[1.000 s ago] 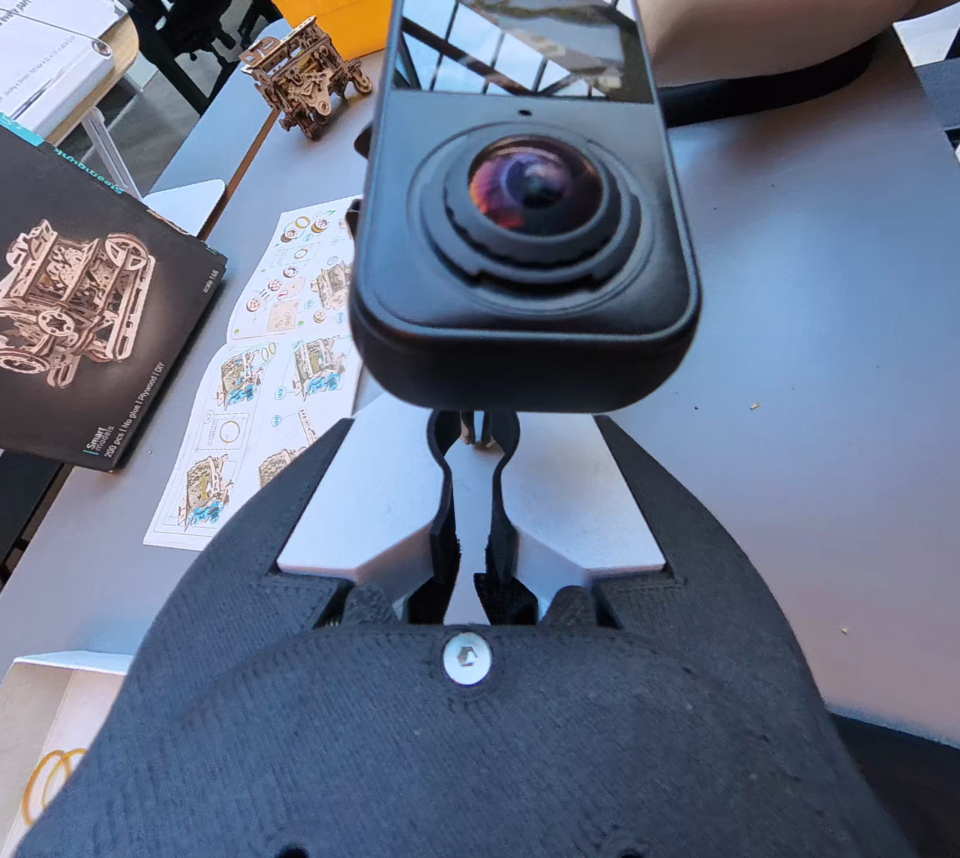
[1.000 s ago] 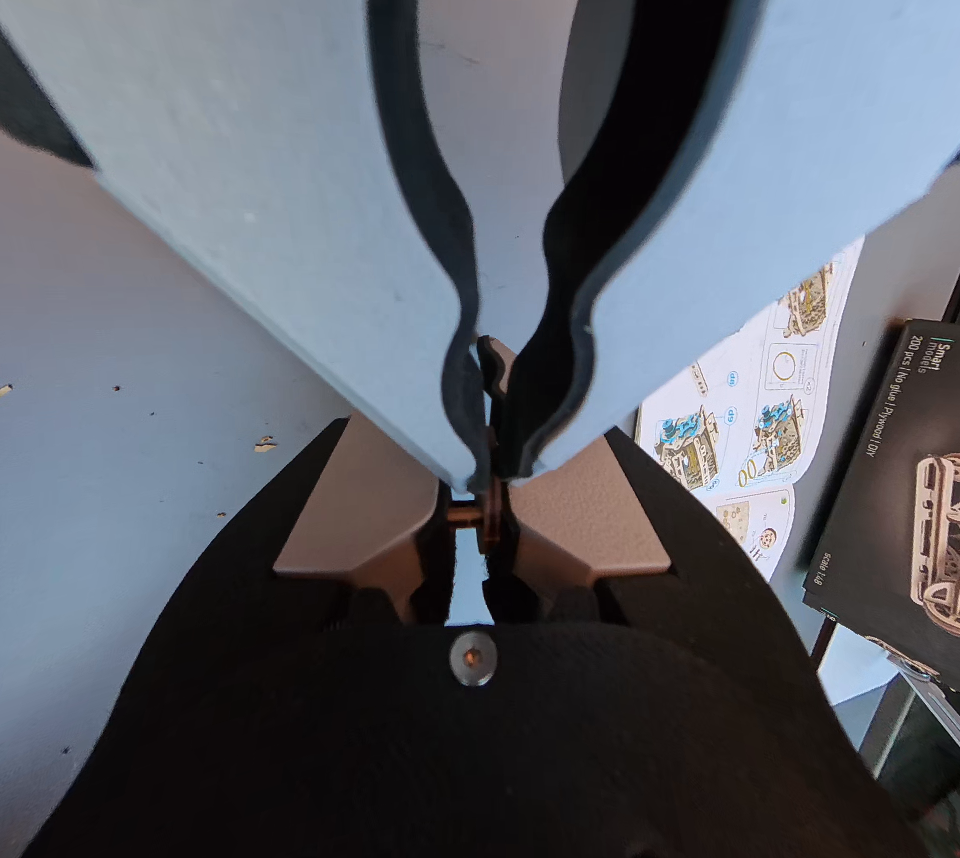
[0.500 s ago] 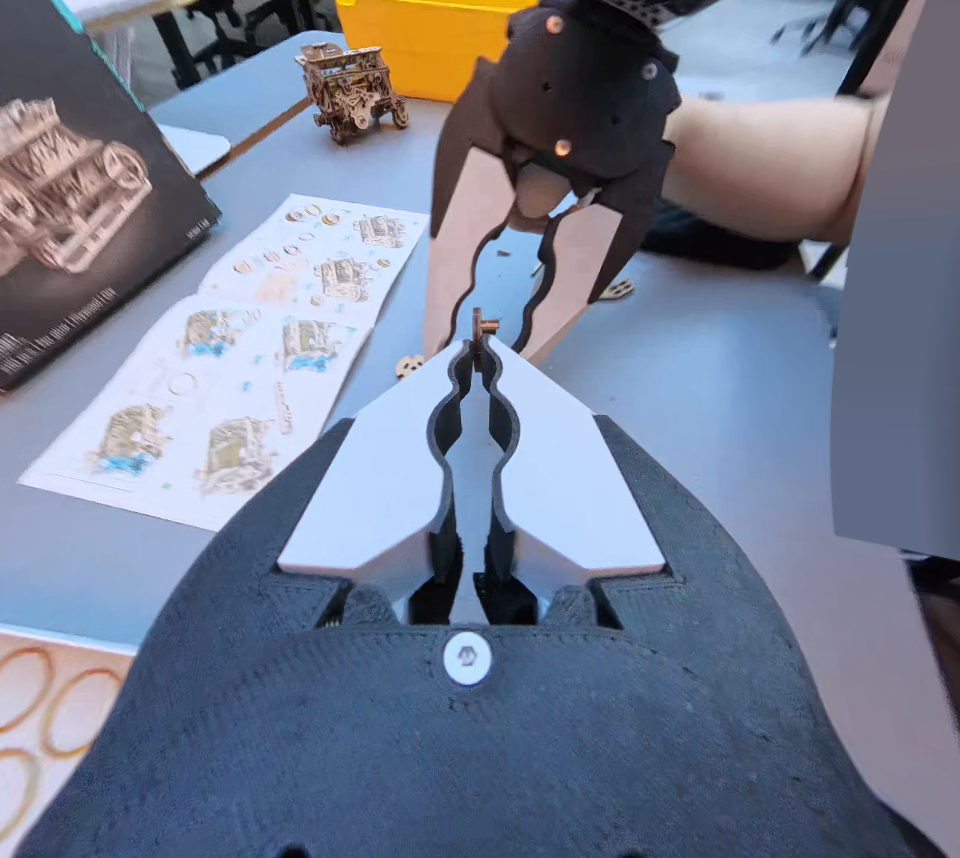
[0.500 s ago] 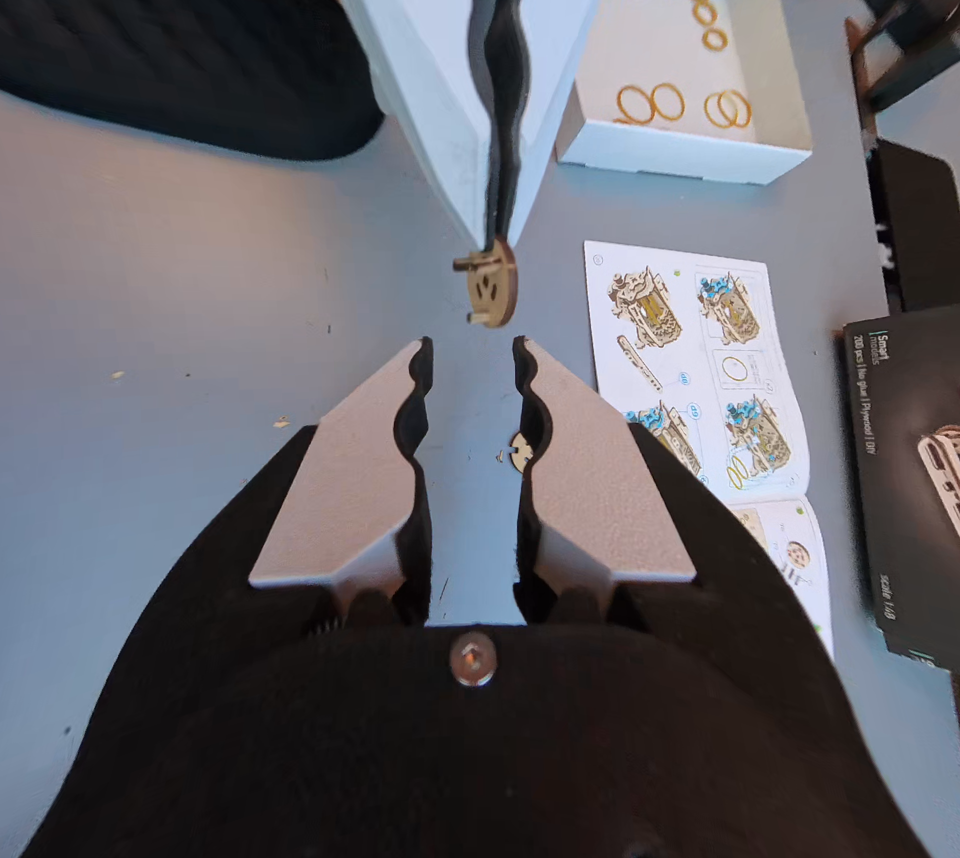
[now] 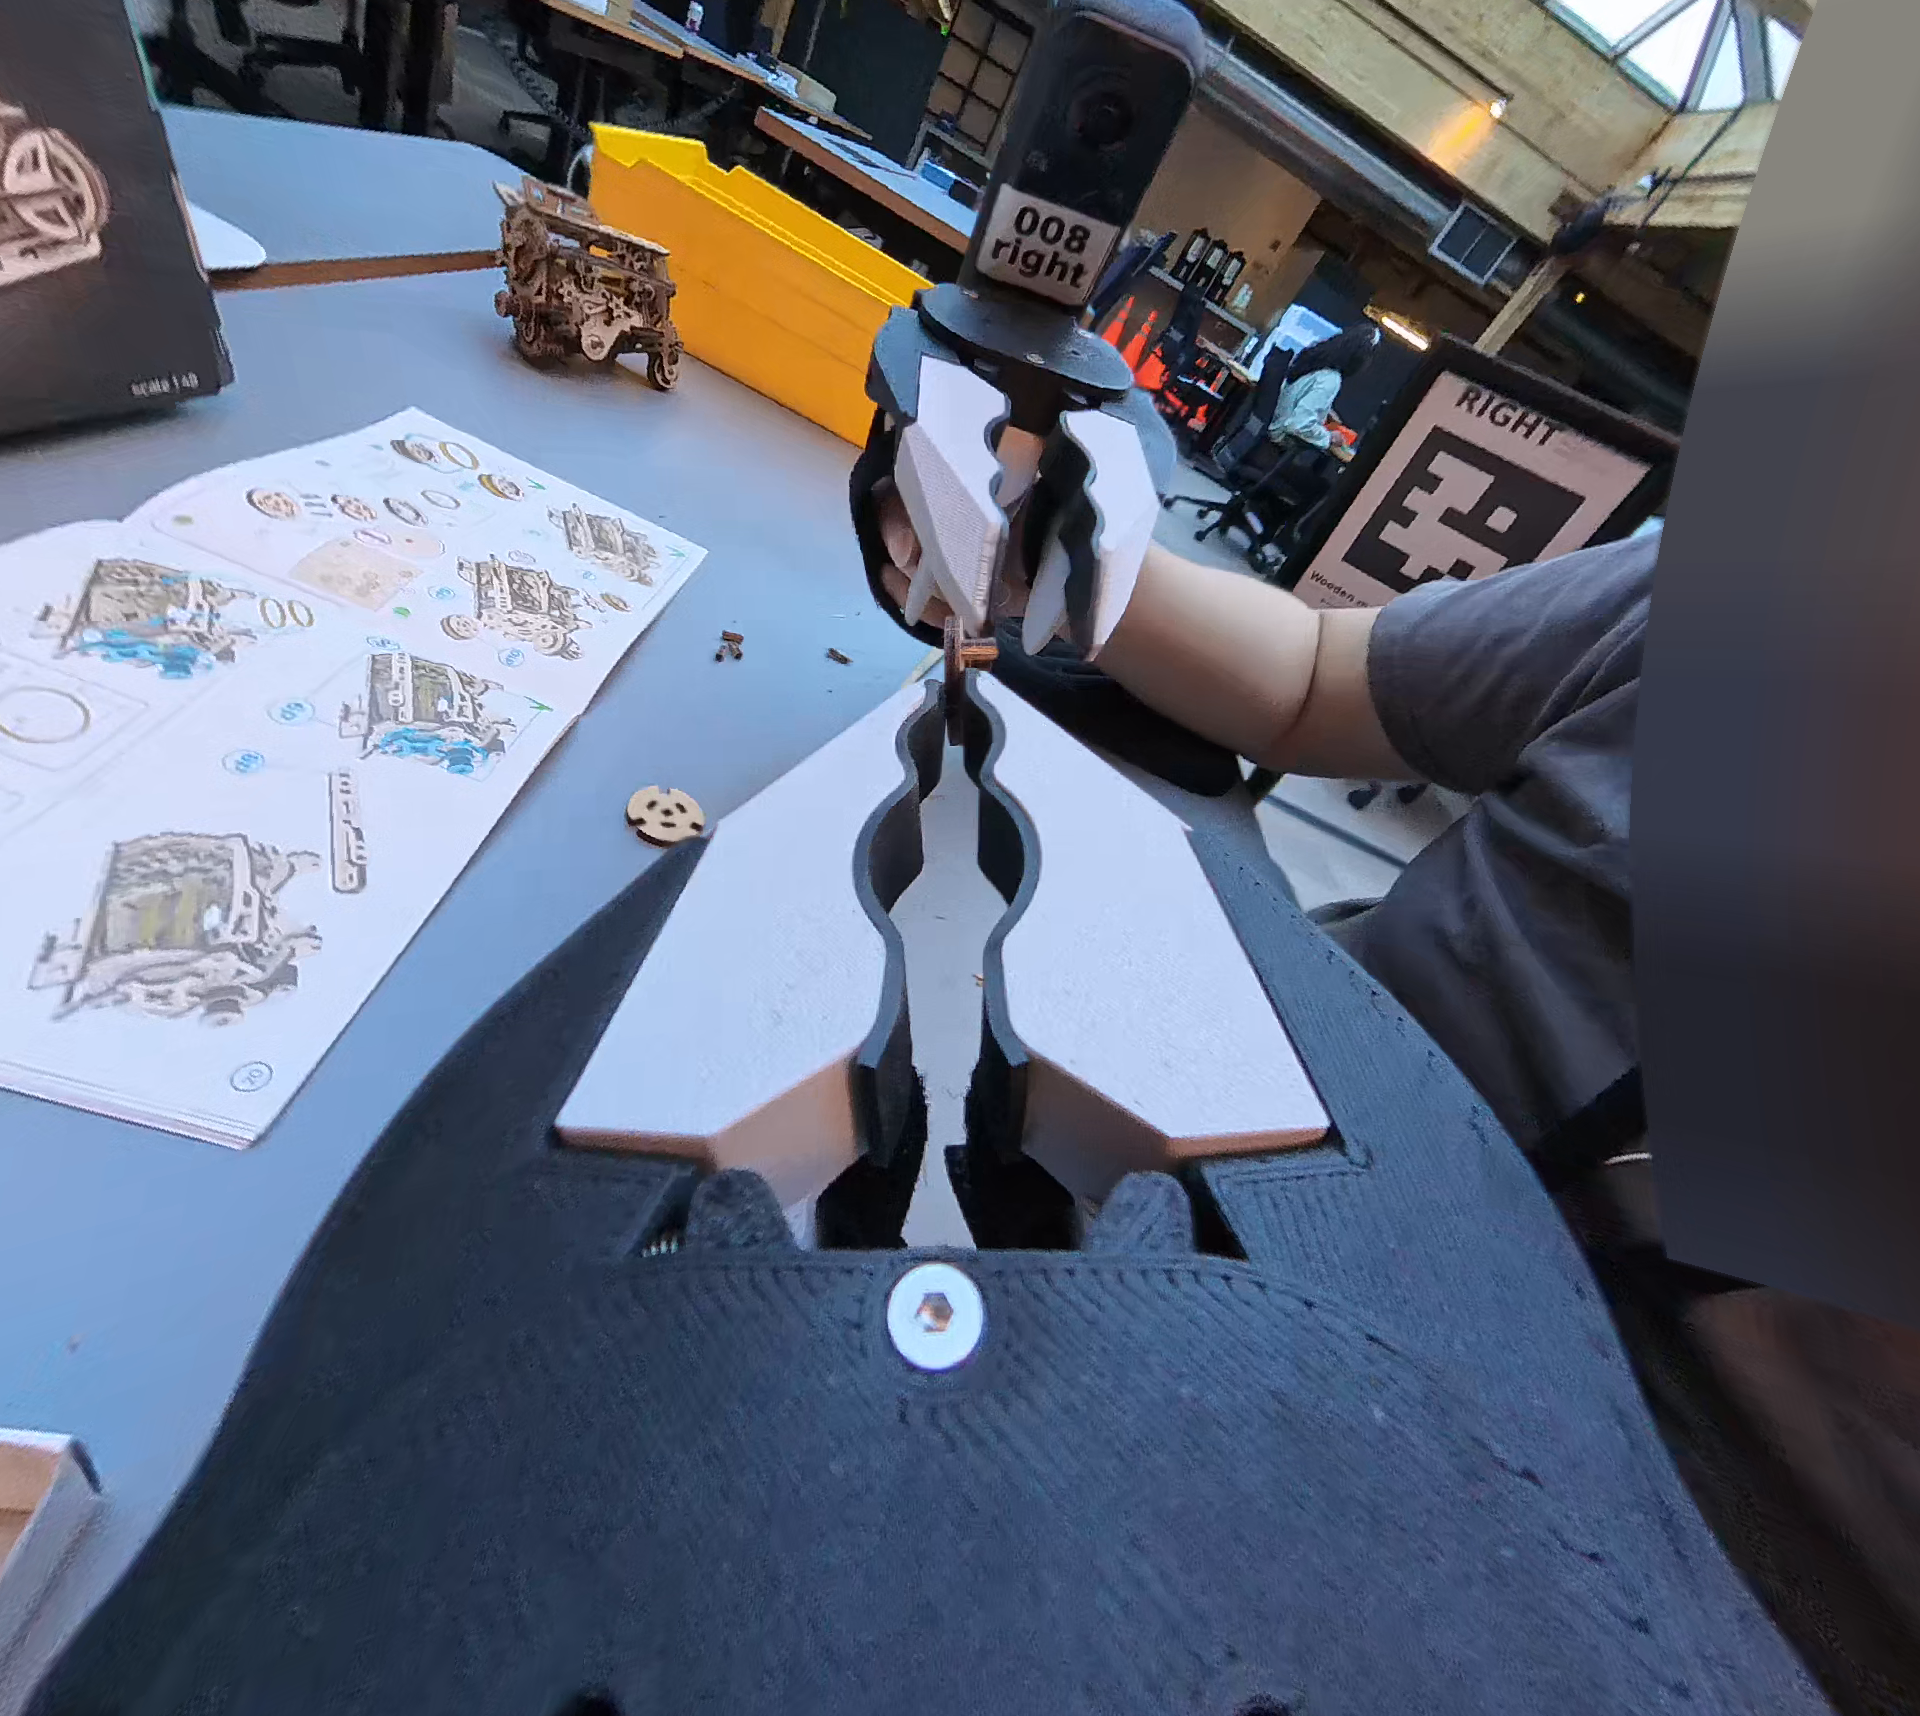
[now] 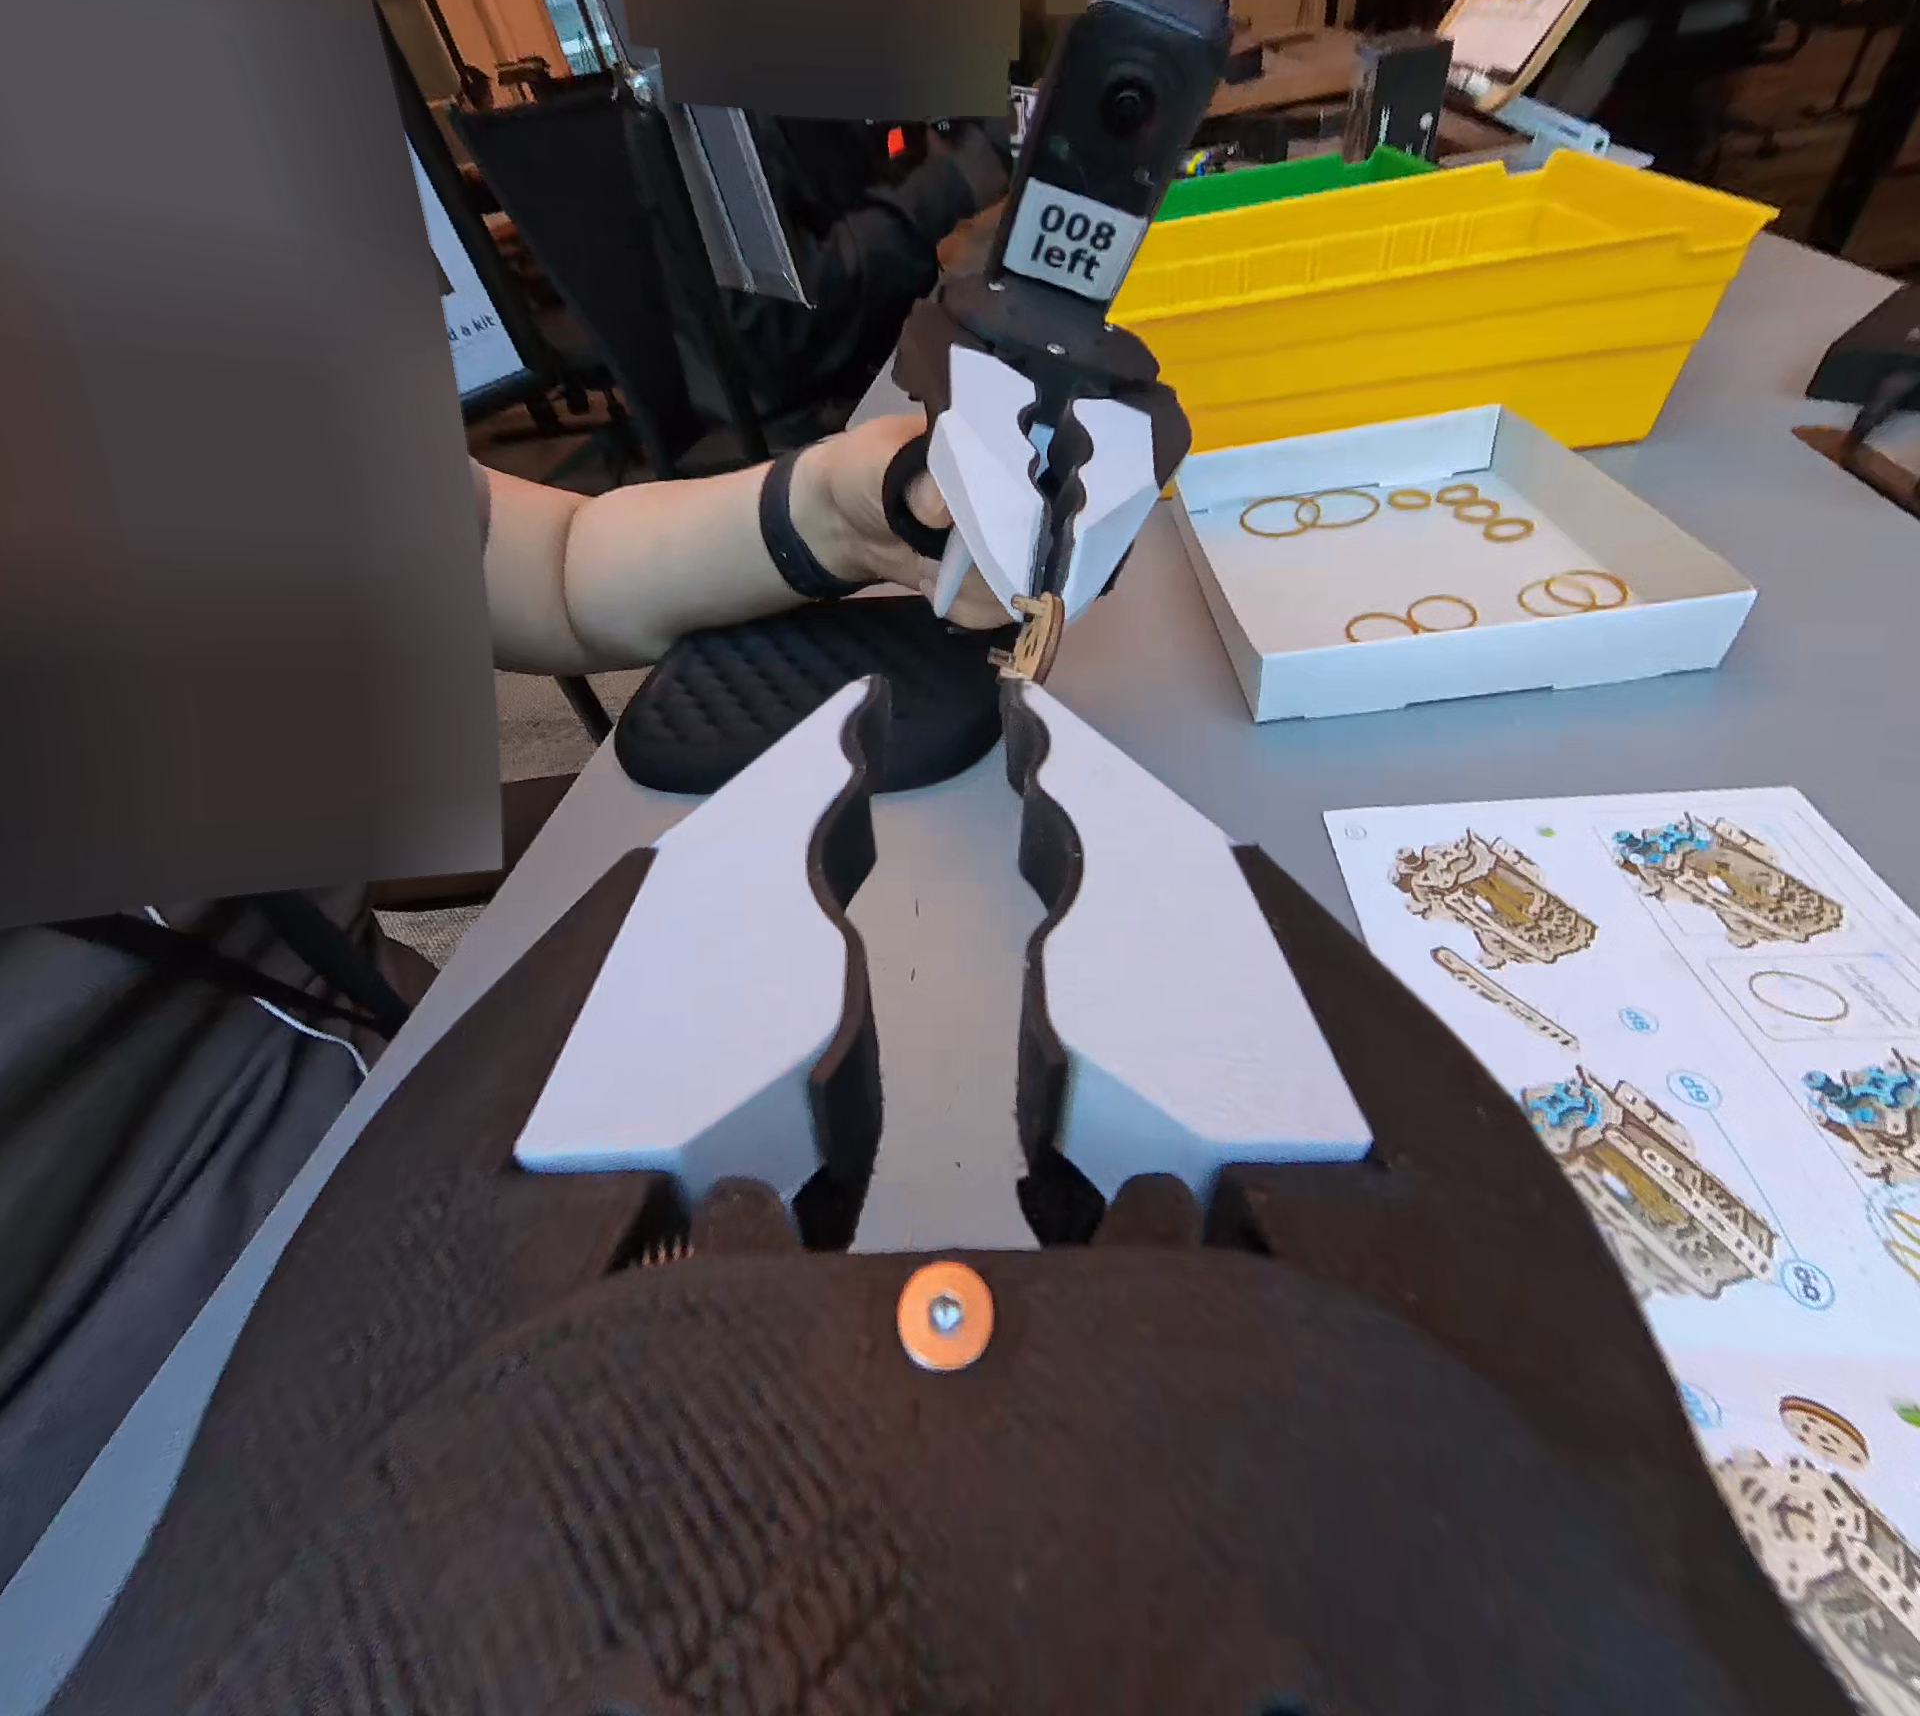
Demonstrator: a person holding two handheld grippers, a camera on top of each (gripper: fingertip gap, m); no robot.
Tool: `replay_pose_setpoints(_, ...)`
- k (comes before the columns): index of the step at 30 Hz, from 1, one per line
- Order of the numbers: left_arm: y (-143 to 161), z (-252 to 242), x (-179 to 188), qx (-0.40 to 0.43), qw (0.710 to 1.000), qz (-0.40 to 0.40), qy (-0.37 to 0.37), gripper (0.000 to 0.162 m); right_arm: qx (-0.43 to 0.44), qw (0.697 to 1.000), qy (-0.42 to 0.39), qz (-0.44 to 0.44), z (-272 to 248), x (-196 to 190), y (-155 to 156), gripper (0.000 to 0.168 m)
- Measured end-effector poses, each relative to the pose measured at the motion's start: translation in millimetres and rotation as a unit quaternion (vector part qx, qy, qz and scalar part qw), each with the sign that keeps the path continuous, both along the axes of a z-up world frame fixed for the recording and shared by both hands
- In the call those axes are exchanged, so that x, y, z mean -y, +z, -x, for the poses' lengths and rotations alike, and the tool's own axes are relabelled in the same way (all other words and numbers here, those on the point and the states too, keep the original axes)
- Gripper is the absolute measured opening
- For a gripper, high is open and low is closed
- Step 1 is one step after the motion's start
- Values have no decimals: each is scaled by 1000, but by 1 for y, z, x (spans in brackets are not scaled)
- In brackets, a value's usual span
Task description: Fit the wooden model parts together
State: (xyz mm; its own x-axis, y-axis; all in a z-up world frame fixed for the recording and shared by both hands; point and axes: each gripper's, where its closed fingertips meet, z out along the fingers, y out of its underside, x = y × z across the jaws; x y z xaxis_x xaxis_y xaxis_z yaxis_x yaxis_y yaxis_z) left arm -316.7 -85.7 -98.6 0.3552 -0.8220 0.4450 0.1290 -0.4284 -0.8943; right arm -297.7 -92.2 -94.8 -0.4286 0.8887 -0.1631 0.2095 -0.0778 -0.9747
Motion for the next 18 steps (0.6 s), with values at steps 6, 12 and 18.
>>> replay_pose_setpoints(6,6,-9,11,-108,978,-179,22,0,-60,996,-23,-54,0,0,11,44)
replay_pose_setpoints(12,15,-19,27,-177,929,-324,33,0,-99,979,-36,-174,1,16,15,32)
replay_pose_setpoints(18,12,-25,35,-245,878,-410,38,1,-107,962,-19,-249,1,32,10,22)
